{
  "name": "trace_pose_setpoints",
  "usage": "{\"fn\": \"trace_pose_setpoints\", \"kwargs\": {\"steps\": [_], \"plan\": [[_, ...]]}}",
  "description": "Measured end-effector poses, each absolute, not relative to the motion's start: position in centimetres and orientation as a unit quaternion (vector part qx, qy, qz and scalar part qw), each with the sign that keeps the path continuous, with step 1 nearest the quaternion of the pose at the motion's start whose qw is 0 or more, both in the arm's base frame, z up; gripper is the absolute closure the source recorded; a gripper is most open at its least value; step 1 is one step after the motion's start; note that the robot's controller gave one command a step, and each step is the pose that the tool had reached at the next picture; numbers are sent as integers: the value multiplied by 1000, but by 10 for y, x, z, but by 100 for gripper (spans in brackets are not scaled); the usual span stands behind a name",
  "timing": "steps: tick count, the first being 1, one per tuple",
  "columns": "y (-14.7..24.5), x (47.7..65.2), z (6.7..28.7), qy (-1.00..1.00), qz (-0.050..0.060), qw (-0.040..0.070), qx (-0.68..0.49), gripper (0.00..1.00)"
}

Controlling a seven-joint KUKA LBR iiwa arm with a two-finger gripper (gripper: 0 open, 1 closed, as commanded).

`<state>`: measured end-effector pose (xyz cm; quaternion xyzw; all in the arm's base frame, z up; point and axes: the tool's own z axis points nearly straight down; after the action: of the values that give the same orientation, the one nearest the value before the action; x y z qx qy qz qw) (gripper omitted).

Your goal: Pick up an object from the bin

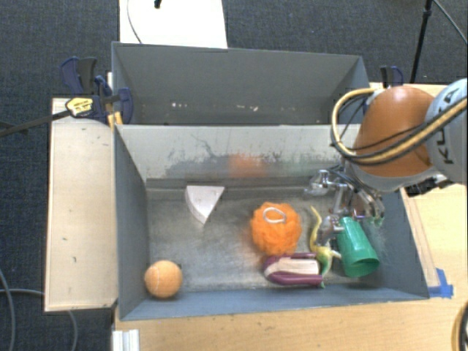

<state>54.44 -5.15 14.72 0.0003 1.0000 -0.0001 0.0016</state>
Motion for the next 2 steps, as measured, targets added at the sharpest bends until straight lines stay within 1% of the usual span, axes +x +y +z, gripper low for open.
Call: {"fn": "trace_pose_setpoints", "kwargs": {"steps": [1,2], "plan": [[-52,544,147,1000,0,2,0,0],[27,548,85,1000,0,1,-9,100]]}}
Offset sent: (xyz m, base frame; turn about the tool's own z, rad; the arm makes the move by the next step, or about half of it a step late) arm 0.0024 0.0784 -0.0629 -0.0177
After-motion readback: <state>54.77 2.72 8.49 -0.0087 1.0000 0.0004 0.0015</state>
